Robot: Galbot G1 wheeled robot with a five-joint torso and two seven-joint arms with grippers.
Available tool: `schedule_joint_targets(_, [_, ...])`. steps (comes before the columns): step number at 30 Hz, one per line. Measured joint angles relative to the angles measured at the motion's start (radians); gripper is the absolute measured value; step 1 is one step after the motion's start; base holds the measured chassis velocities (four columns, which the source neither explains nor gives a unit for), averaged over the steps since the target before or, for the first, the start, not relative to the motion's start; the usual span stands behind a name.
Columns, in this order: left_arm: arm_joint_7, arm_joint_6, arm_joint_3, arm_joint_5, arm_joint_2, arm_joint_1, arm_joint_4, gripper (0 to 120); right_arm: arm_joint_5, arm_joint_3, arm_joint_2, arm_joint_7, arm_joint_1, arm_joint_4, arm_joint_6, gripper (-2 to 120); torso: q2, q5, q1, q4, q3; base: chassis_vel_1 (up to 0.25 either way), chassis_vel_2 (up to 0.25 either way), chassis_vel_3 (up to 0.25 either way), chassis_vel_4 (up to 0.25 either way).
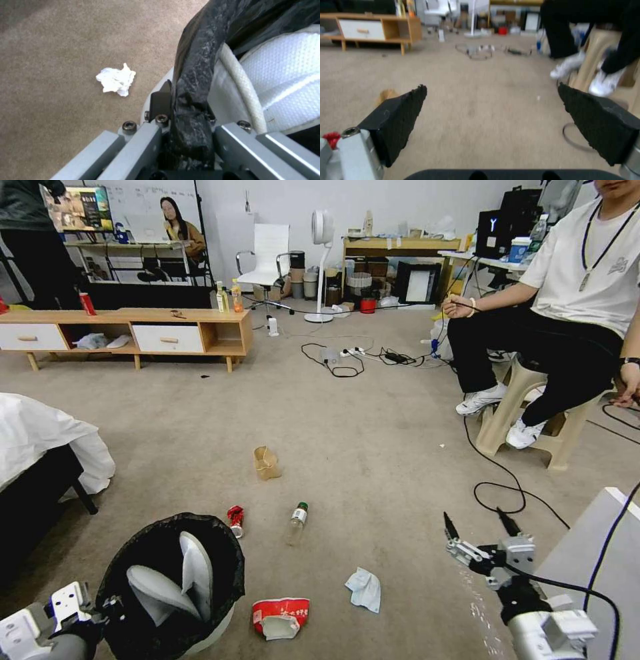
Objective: Pick up the trash bin and place the garbage on the floor into it.
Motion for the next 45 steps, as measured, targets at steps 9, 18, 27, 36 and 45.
schedule_joint_targets(9, [0.005, 0.0, 0.006, 0.018, -0.019, -0.005, 0.003, 2, 0.148, -0.068, -0.094, 0.117, 0.051, -0.024, -0.14, 100, 0.0, -0.0001, 0.0, 0.0001, 0.0, 0.0, 0.0, 0.0, 0.0])
schedule_joint_targets(18, [0.008, 0.0, -0.006, 0.026, -0.029, 0.007, 0.001, 2, 0.239, -0.152, -0.123, 0.159, 0.119, -0.082, -0.248, 100, 0.0, -0.0001, 0.0, 0.0, 0.0, 0.0, 0.0, 0.0, 0.0])
schedule_joint_targets(27, [0.017, 0.0, -0.016, 0.037, -0.034, 0.019, 0.005, 2, 0.377, -0.209, -0.132, 0.251, 0.186, -0.132, -0.401, 100, 0.0, -0.0001, 0.0, 0.0, 0.0, 0.0, 0.0, 0.0, 0.0])
schedule_joint_targets(36, [0.02, 0.0, -0.018, 0.047, -0.043, 0.023, 0.01, 2, 0.519, -0.26, -0.127, 0.336, 0.235, -0.197, -0.499, 100, 0.0, -0.0002, 0.0, -0.0001, 0.0, 0.0, 0.0, 0.0, 0.0])
schedule_joint_targets(45, [0.024, 0.0, -0.033, 0.053, -0.052, 0.036, 0.008, 2, 0.576, -0.313, -0.088, 0.352, 0.314, -0.353, -0.51, 100, 0.0, -0.0001, 0.0, -0.0001, 0.0, 0.0, 0.0, 0.0, 0.0])
